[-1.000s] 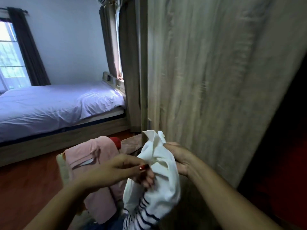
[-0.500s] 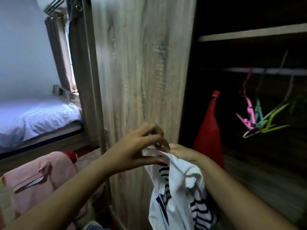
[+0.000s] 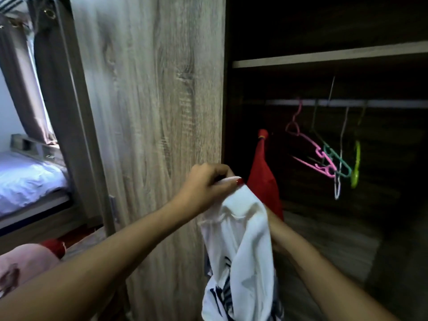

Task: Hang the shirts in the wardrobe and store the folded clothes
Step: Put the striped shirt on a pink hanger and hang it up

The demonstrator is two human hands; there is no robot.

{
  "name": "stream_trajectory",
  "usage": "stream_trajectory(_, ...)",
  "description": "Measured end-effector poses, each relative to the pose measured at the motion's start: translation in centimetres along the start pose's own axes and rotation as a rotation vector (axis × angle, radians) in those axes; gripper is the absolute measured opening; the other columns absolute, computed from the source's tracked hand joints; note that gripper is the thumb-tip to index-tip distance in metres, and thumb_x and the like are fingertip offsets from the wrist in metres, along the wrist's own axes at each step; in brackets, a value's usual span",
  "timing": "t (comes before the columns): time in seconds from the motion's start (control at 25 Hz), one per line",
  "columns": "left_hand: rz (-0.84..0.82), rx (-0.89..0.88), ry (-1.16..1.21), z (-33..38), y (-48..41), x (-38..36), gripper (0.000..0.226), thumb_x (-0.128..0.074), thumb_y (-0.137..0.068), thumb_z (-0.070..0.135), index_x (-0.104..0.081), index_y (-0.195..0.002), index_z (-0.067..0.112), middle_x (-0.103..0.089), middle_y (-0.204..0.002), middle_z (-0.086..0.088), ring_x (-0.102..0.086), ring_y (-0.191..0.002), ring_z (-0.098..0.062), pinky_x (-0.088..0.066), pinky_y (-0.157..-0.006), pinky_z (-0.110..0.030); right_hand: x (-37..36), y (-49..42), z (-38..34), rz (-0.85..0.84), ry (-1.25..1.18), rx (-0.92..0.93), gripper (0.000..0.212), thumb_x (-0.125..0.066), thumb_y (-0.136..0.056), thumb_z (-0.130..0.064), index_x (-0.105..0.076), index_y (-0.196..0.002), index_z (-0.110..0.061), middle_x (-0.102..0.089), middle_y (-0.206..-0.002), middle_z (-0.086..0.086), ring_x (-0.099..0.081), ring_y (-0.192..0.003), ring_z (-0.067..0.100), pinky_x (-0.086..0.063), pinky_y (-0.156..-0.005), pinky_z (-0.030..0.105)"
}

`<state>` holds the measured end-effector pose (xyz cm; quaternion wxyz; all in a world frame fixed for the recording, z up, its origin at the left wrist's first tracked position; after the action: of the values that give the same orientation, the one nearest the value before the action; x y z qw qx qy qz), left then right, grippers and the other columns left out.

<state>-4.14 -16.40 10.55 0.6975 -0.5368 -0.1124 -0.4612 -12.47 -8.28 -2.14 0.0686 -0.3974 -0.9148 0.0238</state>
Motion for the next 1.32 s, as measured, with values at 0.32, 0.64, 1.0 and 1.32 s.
stream_trajectory(0.32,0.052,0.477,0.762,-5.7,-0.5,-0.7,0.025,-0.056,-0.092,0.013,-0.063,-0.071,0.003,-0.064,-0.056,-0.006,-0.059,-0.049,-0.012,-0.046,-0.047,-0.020,0.8,2.0,2.4,0.190,0.185,0.320,0.020,-0.068,-0.079,-0.029,-0.059,-0.094,-0.019,-0.069,-0.084,0.000,-0.065,-0.076,0.005,-0.052,-0.067,0.022)
stream_trajectory(0.64,0.025,0.570,0.830,-11.8,4.8,2.8,0.046,-0.072,-0.070,0.055,-0.072,-0.081,0.010,-0.069,-0.071,-0.013,-0.063,-0.064,-0.020,-0.051,-0.053,-0.025,6.0,-0.2,-1.7,0.412,0.104,0.437,0.014,-0.051,-0.088,-0.018,-0.055,-0.078,-0.010,-0.050,-0.069,0.000,-0.044,-0.066,0.010,-0.034,-0.060,0.029)
stream_trajectory(1.0,0.050,0.076,-0.112,-6.2,6.5,-4.5,0.039,-0.058,-0.086,0.050,-0.053,-0.113,0.022,-0.060,-0.092,0.009,-0.059,-0.078,-0.005,-0.039,-0.066,-0.014,1.7,-1.3,-11.1,0.173,0.620,0.710,0.017,-0.054,-0.091,-0.021,-0.064,-0.080,-0.012,-0.056,-0.065,-0.007,-0.048,-0.061,-0.001,-0.039,-0.059,0.016)
stream_trajectory(1.32,-0.026,-0.179,-0.408,-3.3,2.8,-4.6,0.061,-0.052,-0.089,0.008,-0.036,-0.140,0.037,-0.055,-0.123,0.002,-0.062,-0.096,-0.020,-0.054,-0.073,-0.035,8.5,-2.2,-11.1,0.270,0.741,0.646,0.016,-0.060,-0.087,-0.023,-0.065,-0.074,-0.015,-0.058,-0.060,-0.005,-0.049,-0.057,0.001,-0.035,-0.055,0.015)
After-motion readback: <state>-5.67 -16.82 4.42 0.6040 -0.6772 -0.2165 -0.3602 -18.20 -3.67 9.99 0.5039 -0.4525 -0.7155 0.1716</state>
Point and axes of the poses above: each hand's wrist, its own y-axis away from the middle knuckle, its own x-axis out of the back of the hand, z = x × y, the point moved 10 cm from there along -y, towards the middle knuckle
